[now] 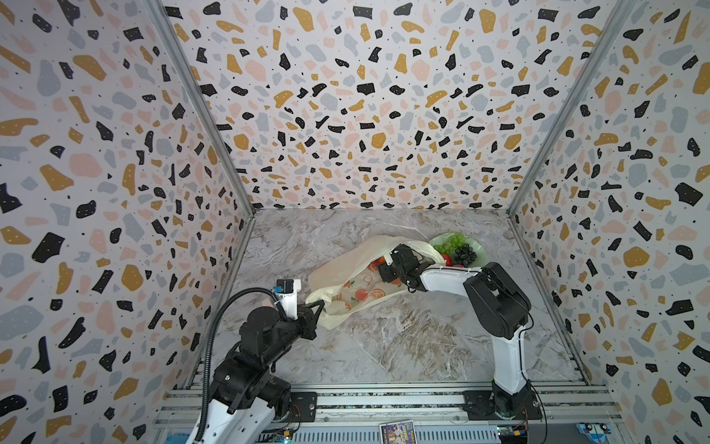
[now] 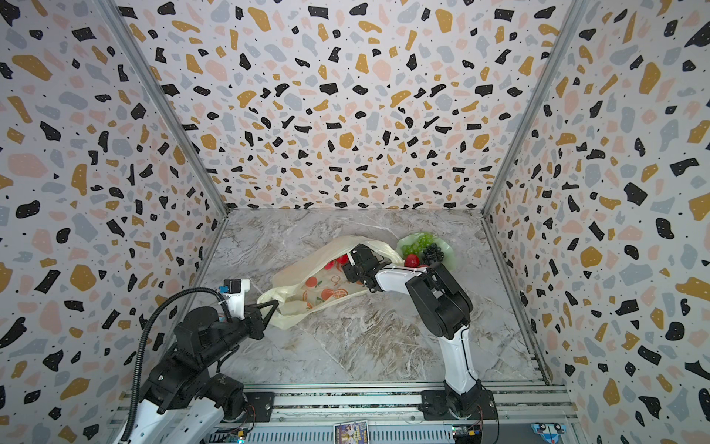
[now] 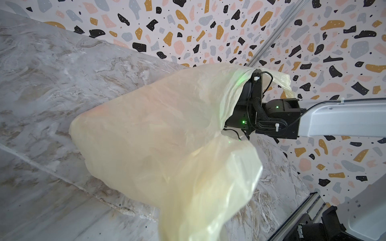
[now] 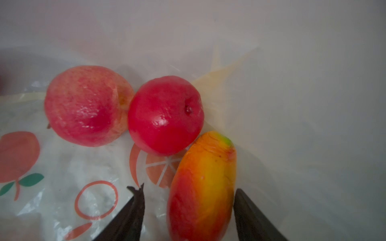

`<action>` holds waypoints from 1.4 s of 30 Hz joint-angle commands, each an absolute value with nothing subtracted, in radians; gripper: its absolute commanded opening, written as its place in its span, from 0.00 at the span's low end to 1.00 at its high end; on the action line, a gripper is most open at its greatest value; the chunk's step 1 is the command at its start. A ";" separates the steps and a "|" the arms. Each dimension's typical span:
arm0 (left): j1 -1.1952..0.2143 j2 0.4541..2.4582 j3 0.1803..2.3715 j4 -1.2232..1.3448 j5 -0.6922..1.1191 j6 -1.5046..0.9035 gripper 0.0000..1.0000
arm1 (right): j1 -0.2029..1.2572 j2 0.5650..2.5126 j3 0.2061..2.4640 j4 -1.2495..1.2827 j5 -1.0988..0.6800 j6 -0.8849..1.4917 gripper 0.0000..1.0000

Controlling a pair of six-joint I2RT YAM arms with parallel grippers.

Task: Take fruits out of the plastic bag
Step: Take out the fake fruit from the plastic bag.

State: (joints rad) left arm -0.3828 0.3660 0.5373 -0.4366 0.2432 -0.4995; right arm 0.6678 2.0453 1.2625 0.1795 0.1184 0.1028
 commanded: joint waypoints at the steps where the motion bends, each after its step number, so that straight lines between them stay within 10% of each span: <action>1: -0.387 0.385 0.537 -0.371 0.267 -0.480 0.01 | 0.663 2.035 1.274 0.224 0.125 0.208 0.69; 19: -0.387 0.388 0.508 -0.336 0.243 -0.488 0.00 | 0.607 2.123 1.324 0.251 0.079 0.421 0.68; 42: -0.387 0.386 0.506 -0.347 0.187 -0.508 0.00 | 0.584 1.914 1.143 0.393 -0.119 0.366 0.24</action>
